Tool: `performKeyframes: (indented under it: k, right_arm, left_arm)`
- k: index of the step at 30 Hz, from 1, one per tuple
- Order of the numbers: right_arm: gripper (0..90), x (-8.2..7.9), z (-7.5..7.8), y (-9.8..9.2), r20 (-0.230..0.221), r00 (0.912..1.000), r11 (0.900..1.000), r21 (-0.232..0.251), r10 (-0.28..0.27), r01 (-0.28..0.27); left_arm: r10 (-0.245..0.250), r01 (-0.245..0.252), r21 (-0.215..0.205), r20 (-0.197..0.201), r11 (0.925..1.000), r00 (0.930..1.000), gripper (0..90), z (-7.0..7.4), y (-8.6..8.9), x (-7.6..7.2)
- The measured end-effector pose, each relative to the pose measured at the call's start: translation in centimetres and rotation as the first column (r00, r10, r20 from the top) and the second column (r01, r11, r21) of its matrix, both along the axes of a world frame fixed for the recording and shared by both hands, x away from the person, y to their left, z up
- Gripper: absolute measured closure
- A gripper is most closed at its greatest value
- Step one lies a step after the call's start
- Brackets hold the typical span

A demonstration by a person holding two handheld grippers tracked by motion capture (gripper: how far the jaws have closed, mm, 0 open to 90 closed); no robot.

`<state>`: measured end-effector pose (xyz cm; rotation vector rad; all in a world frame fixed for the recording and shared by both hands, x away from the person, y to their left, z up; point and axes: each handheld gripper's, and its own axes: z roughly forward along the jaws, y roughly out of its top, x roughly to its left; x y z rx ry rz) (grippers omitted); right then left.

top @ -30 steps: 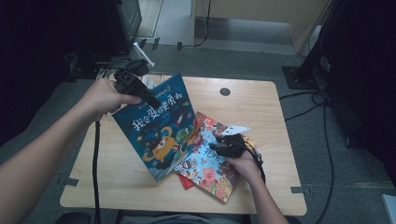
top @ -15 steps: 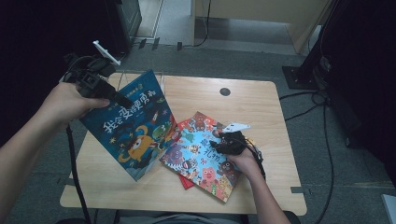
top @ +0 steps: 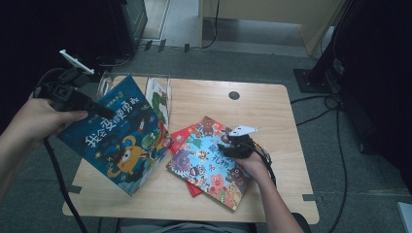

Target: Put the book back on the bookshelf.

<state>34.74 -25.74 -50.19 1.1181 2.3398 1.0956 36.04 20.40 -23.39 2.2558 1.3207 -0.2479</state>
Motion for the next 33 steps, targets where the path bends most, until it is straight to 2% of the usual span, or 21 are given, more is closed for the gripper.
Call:
performKeyframes:
  k: [4,11,15,21,27,33]
  right_arm:
    - [41.3,0.2,0.0,0.0,0.002,1.0,1.0,0.001,0.003,-0.003]
    - [41.2,0.2,0.0,0.0,0.004,1.0,1.0,-0.001,0.006,-0.006]
    - [41.2,0.2,0.0,0.0,-0.001,1.0,1.0,0.002,0.004,-0.004]
    - [41.1,0.2,0.0,0.0,0.002,1.0,1.0,-0.002,0.008,-0.008]
    - [41.2,0.2,0.0,0.0,0.003,1.0,1.0,-0.001,0.004,-0.004]
    - [41.2,0.2,-0.1,0.0,0.004,1.0,1.0,0.0,0.005,-0.005]
  left_arm:
    - [0.033,-0.034,-0.01,-0.005,0.9994,0.9994,83.6,0.1,1.6,-0.6]
    - [0.058,-0.059,-0.017,-0.021,0.9981,0.9981,83.5,-0.4,4.1,-1.5]
    - [0.088,-0.089,-0.006,-0.04,0.996,0.9953,83.3,-0.9,5.5,-1.9]
    - [0.147,-0.147,0.015,-0.033,0.9891,0.9886,83.2,-1.1,7.6,-2.2]
    - [0.225,-0.224,0.021,-0.05,0.9743,0.973,83.3,-1.3,9.6,-1.0]
    - [0.287,-0.285,0.038,-0.037,0.9577,0.9573,83.1,-0.8,10.4,0.5]
